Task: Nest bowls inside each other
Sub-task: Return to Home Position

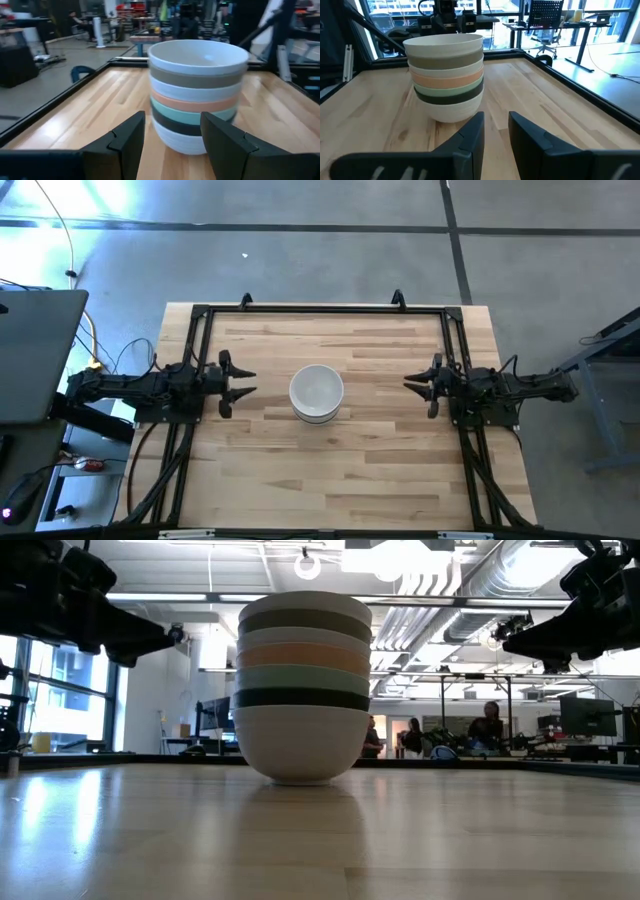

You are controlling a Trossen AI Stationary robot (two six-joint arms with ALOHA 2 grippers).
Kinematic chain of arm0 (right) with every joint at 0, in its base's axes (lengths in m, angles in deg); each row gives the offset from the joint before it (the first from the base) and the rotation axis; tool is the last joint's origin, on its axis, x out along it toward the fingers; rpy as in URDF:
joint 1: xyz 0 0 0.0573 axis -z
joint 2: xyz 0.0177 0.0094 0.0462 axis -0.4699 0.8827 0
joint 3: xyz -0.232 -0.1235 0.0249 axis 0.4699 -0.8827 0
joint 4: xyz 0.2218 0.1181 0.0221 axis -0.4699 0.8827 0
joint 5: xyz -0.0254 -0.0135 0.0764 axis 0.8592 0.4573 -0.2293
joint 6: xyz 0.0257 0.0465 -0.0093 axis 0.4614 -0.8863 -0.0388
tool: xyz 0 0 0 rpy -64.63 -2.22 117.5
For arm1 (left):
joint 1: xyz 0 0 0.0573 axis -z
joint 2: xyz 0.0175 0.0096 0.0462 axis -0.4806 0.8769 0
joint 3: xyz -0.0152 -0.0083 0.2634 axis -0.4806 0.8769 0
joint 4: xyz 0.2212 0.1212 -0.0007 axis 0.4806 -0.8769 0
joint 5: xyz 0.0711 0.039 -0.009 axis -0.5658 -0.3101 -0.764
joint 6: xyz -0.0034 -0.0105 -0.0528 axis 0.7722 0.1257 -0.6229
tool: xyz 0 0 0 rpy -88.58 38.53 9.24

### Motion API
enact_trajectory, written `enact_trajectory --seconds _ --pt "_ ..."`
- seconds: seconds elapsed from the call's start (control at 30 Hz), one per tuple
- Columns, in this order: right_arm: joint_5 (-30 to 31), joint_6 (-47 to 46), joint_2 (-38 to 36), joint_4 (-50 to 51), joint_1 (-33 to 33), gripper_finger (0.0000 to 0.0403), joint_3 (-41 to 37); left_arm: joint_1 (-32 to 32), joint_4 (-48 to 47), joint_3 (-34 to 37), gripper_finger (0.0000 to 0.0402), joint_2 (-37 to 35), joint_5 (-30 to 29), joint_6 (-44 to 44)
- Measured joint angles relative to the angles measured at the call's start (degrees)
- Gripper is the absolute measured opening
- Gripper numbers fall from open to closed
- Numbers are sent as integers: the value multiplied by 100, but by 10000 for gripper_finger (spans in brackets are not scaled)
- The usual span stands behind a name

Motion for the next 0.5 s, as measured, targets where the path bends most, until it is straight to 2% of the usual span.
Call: enact_trajectory --seconds 0.13,0.5 --pt "1 13 0 0 -2 78 0 2 -5 0 181 0 295 29" --pt "42 13 0 0 0 78 0 2 -10 0 181 0 325 -168"
